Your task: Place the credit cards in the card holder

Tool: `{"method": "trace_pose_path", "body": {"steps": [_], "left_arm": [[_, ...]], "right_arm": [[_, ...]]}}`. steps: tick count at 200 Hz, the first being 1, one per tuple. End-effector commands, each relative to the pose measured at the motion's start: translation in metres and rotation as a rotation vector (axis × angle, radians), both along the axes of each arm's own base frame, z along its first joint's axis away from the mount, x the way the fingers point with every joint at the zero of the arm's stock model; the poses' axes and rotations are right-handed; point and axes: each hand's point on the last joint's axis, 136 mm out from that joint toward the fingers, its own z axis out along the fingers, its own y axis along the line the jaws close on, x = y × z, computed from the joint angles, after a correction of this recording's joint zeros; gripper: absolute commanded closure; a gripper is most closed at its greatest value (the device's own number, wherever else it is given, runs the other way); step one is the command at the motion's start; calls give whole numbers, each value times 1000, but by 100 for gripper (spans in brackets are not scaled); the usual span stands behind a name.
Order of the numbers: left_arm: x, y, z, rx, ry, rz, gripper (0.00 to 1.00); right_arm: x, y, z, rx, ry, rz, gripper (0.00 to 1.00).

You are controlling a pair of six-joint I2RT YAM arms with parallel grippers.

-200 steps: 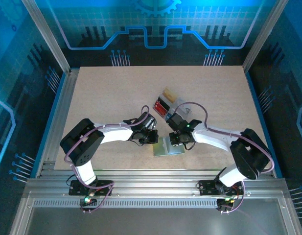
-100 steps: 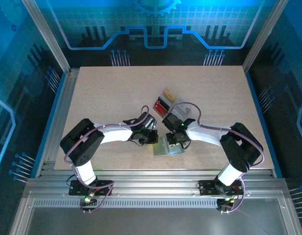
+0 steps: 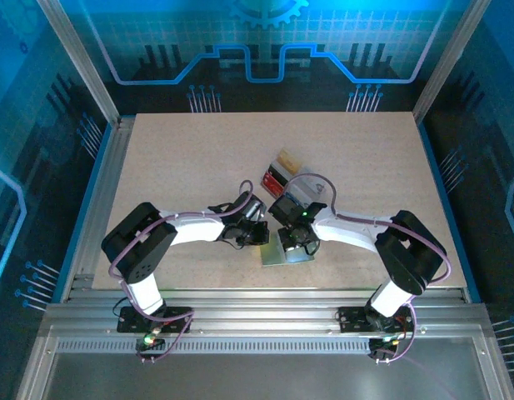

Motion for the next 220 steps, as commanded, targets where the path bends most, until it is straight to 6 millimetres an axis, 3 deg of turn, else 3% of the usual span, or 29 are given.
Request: {"method": "trace_pose_path", "body": {"steps": [1,33,77,99,154,165,220], "left_arm": [[-24,9,-32,52,82,-19,92],[-26,7,-36,49,85,-6,92],[-29,2,-35,26,87,3,92],[-29,1,-33,20,84,10,92],[-31,1,-28,8,84,14,92],[-31,0,-25,0,87,15,91],[-29,-6,5,-86,72,19,88]], "right_arm": [[-3,5,13,-34,-13,34,100],[-8,29,21,76,14,72,98],[-13,50,24,221,66,90,77],[-15,57,24,280,91,92,72],[-19,59,16,337,122,76,70],[-22,61,16,356,130,81,65],[-24,59,15,398,144,73,63]]}}
